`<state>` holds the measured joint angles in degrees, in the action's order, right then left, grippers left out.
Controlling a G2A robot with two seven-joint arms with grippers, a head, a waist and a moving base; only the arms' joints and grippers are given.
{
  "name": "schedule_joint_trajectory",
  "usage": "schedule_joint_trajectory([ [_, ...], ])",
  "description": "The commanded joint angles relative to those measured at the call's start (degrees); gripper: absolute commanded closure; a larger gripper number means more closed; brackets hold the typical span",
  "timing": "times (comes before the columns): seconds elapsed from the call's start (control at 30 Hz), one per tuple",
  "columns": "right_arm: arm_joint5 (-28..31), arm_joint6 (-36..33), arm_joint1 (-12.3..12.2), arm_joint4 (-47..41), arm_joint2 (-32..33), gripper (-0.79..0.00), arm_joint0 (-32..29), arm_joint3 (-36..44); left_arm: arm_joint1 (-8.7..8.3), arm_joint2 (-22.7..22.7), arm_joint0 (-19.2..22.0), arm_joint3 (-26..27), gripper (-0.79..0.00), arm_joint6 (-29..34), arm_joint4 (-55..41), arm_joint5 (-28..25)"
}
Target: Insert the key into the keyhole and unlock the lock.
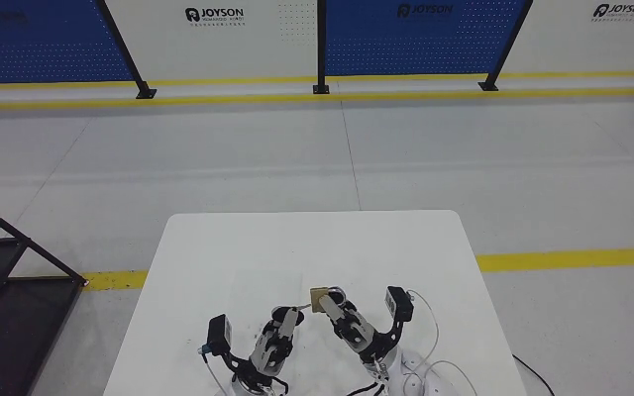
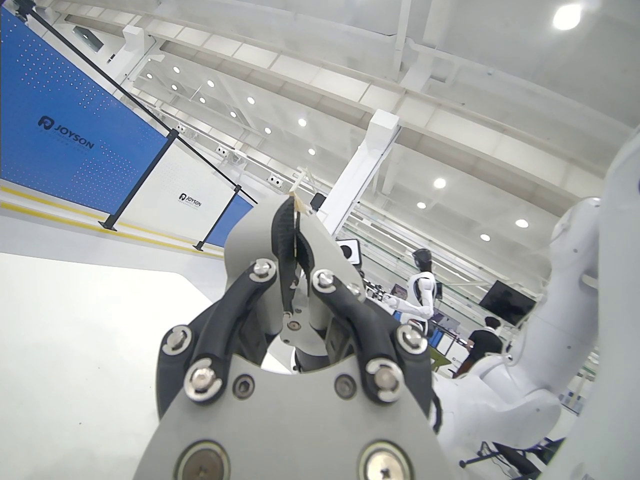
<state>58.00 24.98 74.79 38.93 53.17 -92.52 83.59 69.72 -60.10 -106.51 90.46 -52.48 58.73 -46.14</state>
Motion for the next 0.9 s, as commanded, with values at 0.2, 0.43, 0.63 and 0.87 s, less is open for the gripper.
schedule_joint_trajectory([
  [0.2,0.0,-0.4,-0.5,0.3,-0.4,0.000,0.3,0.2,-0.08,-0.4,-0.3,0.4,0.000,-0.1,0.1,-0.2],
  [0.43,0.0,-0.2,-0.8,0.5,-0.8,0.000,0.5,0.2,-0.11,-0.6,-0.4,0.6,0.000,-0.2,0.3,-0.3],
  [0.63,0.0,-0.3,-1.0,0.7,-1.2,0.000,0.7,0.2,-0.09,-0.5,-0.3,0.4,0.000,0.1,0.2,-0.2],
  [0.87,0.0,-0.6,-1.1,1.3,-1.6,0.000,0.9,0.0,-0.07,-0.4,-0.3,0.3,0.000,0.3,0.5,-0.2],
])
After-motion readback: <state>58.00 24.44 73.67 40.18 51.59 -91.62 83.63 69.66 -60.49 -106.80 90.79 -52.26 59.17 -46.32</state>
